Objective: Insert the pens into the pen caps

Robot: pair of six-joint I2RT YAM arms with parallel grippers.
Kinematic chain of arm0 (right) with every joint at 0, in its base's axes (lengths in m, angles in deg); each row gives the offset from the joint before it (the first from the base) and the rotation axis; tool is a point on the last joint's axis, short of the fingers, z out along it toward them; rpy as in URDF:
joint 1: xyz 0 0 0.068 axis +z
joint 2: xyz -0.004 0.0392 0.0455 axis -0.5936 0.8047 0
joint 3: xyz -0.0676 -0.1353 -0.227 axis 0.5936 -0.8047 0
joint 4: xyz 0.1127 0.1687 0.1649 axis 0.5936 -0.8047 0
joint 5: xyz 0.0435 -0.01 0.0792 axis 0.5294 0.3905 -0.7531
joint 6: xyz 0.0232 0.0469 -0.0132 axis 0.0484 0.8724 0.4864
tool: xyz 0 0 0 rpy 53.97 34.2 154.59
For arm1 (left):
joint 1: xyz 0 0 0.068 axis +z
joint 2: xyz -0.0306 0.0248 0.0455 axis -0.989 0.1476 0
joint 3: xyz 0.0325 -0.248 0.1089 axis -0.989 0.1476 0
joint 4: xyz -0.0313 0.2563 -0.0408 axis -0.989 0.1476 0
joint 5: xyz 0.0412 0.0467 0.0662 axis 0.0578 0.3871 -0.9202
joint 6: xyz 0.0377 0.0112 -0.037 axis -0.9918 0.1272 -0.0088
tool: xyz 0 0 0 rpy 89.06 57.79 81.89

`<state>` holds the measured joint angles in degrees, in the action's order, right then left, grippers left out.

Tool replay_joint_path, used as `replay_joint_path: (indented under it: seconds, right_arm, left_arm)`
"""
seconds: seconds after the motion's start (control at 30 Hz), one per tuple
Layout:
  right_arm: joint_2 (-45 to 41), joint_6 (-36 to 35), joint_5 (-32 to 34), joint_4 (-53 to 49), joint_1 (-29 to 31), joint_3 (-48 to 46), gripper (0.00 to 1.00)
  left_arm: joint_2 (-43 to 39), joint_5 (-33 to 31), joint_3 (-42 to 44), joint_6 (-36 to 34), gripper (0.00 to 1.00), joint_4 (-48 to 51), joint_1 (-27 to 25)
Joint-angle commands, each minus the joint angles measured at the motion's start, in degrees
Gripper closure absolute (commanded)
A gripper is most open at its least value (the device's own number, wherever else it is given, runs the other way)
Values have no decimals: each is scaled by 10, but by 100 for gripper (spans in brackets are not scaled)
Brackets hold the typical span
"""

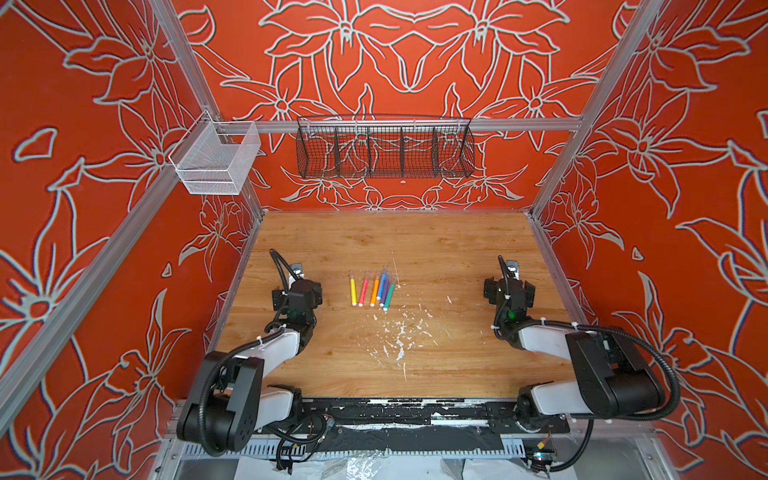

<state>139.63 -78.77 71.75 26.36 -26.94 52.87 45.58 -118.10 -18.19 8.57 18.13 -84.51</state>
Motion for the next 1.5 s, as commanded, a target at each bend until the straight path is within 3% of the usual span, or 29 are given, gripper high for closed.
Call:
replay_joint_path:
  seconds: [0.0,0.1,0.2,0.23,0.33,0.4,0.5,0.57,0.67,0.8,1.47]
  right_arm:
    - [-15,-17,-30,44,-4,-18,5]
    - [-21,-23,-42,83,-4,-41,4]
    - [-22,-26,-46,116,-4,-57,3]
    - [-25,-25,-47,115,-4,-61,3]
    - [-30,-24,-53,128,-4,-72,3]
    - [-28,-26,-83,136,-11,-82,3]
    - [54,-42,-84,318,-15,-120,3]
    - [-3,-27,-86,204,-13,-105,3]
    - [29,-31,-85,235,-16,-95,3]
    - [9,-23,-83,123,-16,-53,3]
    - [23,-25,-86,139,-18,-51,3]
  left_arm:
    - [-44,81,26,20,3,-28,31]
    - [-65,143,38,18,3,-28,37]
    - [-66,289,62,19,3,-86,43]
    - [-63,301,59,13,3,-83,42]
    - [-54,224,51,41,3,-69,43]
    - [-25,232,81,37,3,-136,45]
    - [66,297,88,5,3,-250,45]
    - [83,326,75,-7,3,-245,44]
    - [93,227,6,31,3,-128,44]
    - [92,197,17,37,3,-146,39]
    - [93,196,15,36,3,-143,38]
